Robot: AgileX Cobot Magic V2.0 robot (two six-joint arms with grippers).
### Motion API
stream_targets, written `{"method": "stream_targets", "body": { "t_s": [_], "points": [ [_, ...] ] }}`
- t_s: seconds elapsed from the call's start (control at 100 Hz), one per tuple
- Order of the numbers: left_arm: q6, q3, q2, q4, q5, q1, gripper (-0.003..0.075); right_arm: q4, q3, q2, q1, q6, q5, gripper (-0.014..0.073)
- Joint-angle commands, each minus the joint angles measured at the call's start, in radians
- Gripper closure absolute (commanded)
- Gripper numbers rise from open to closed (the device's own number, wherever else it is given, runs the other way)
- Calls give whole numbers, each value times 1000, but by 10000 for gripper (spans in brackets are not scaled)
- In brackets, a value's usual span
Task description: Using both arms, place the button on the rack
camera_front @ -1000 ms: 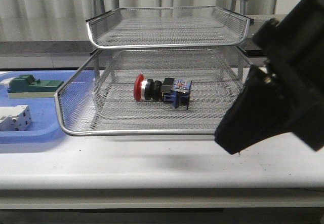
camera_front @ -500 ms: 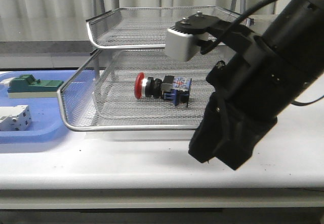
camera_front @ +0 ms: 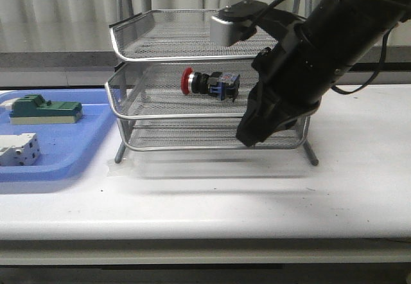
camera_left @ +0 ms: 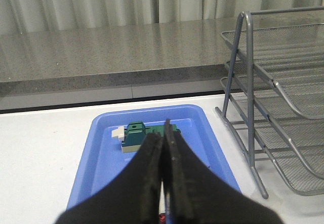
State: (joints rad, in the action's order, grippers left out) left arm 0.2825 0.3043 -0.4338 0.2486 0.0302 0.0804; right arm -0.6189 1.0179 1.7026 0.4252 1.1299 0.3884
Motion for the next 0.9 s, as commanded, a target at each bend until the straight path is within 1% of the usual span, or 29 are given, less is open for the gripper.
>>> {"method": "stream_targets", "body": {
  "t_s": [0.0,0.13,0.29,0.42,0.53,0.63,0.74,0.89],
  "points": [
    [-8,27,-4,10,-85,-2,740,-4,41,-39,-13,8,-56,663],
    [-8,27,-4,10,-85,-2,740,-4,41,-39,-13,4,-52,663],
    [-8,27,-4,10,-85,-2,740,-4,41,-48,-13,-28,32,662],
    [-8,27,-4,10,-85,-2,740,-4,41,-85,-13,-126,108,654],
    [-8,27,-4,10,-85,-2,740,11,38,-143,-13,-231,136,654],
    [-8,27,-4,10,-85,-2,740,86,38,-204,-13,-356,150,654],
    [-8,27,-4,10,-85,-2,740,230,38,-281,-23,-528,176,654],
    [-8,27,-4,10,-85,-2,740,421,38,-390,-86,-733,238,654]
  ]
}}
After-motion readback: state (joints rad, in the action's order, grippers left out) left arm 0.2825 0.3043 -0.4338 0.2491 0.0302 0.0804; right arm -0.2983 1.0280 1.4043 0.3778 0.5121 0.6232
